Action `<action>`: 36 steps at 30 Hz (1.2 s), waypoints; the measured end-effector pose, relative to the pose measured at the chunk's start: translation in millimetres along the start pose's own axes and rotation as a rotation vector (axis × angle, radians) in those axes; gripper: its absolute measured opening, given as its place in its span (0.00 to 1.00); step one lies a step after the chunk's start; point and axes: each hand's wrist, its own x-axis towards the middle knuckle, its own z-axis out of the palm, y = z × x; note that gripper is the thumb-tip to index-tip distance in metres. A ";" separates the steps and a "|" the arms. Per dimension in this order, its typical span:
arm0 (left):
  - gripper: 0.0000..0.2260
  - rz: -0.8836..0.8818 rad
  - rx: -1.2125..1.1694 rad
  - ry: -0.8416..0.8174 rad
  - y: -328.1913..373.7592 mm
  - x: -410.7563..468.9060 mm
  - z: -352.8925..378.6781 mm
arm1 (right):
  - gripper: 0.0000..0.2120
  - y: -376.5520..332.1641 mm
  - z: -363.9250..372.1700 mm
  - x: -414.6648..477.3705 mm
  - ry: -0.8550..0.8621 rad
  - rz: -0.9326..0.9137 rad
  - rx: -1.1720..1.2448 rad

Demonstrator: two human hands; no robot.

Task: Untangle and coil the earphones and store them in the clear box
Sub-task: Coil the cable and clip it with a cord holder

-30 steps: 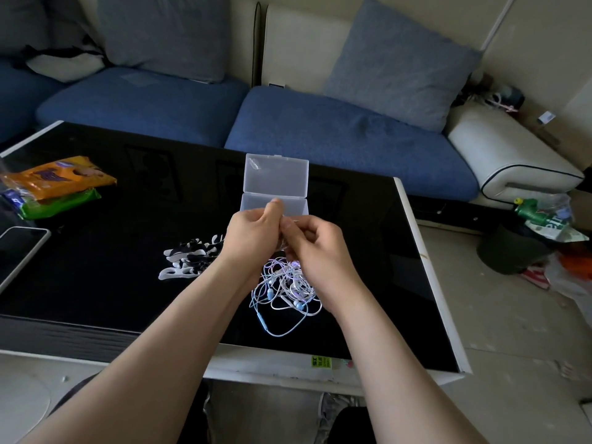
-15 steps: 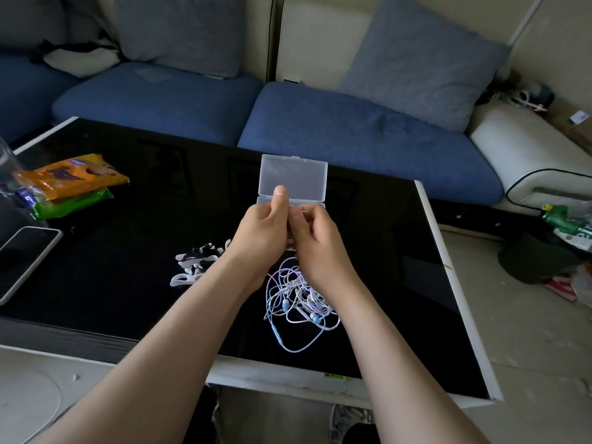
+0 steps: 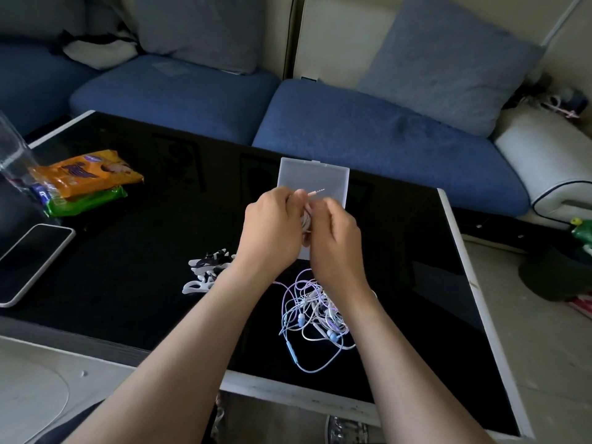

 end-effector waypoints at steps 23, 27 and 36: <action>0.19 -0.292 -0.010 -0.102 -38.7 25.4 -25.5 | 0.04 42.8 77.8 -24.8 -0.560 0.025 -0.669; 0.15 -0.232 0.086 -0.065 -43.5 26.7 -30.6 | 0.07 28.5 60.2 -11.9 -0.487 0.090 -0.559; 0.18 -0.219 -0.065 0.136 -23.2 21.3 -19.1 | 0.13 7.6 22.8 3.5 -0.070 0.373 0.040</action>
